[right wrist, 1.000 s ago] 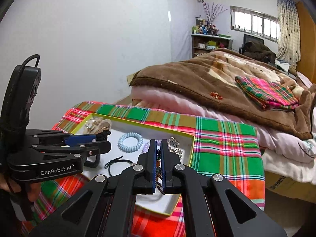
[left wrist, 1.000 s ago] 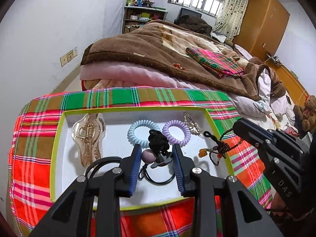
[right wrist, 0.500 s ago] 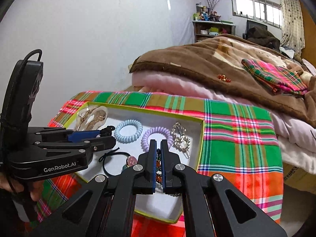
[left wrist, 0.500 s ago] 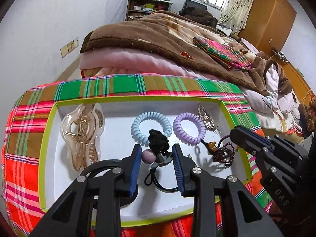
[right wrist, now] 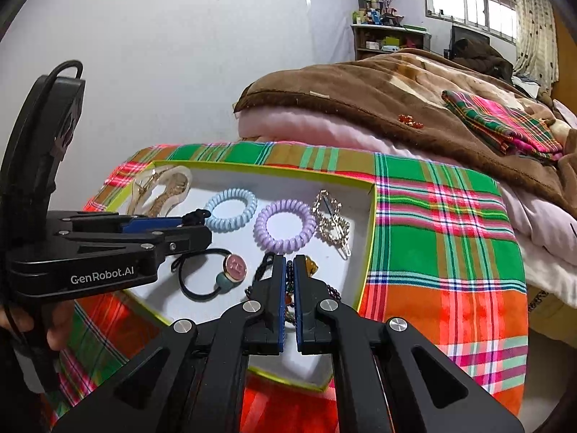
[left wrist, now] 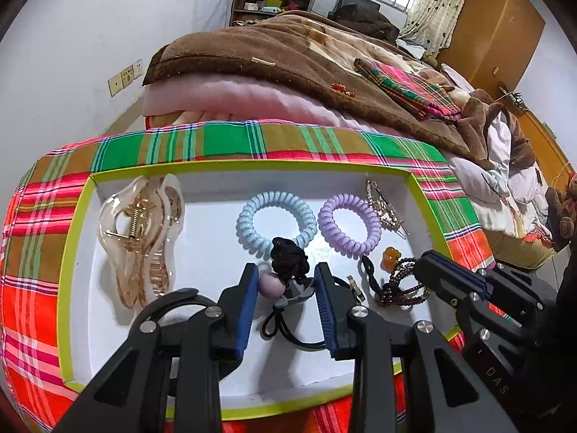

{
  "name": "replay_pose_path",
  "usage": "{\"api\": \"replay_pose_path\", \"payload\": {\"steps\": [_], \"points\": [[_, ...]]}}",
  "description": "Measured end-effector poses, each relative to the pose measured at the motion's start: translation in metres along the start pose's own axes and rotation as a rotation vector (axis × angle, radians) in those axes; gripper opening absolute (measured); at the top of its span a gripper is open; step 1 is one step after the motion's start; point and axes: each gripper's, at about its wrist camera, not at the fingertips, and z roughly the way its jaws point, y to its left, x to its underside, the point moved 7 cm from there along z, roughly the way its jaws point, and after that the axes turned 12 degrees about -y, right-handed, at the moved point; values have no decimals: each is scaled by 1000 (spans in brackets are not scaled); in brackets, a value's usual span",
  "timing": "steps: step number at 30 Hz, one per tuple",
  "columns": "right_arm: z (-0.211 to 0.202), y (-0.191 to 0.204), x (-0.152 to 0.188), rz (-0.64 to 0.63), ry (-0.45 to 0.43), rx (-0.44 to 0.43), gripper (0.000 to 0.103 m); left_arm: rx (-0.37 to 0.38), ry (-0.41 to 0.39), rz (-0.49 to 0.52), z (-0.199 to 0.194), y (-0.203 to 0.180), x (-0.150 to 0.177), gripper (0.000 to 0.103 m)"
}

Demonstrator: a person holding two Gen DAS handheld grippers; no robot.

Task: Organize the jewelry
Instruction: 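Carry the pink-ball hair tie with the left gripper while the right gripper carries the beaded necklace into the box, then open the left gripper releasing the hair tie while the right gripper releases the necklace in the box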

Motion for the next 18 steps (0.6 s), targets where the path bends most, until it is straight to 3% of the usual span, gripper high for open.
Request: {"api": "replay_pose_path", "payload": {"steps": [18], "points": [[1,-2,10,-16,32,18,5,-8,29,-3,5,-2,4,36]]}}
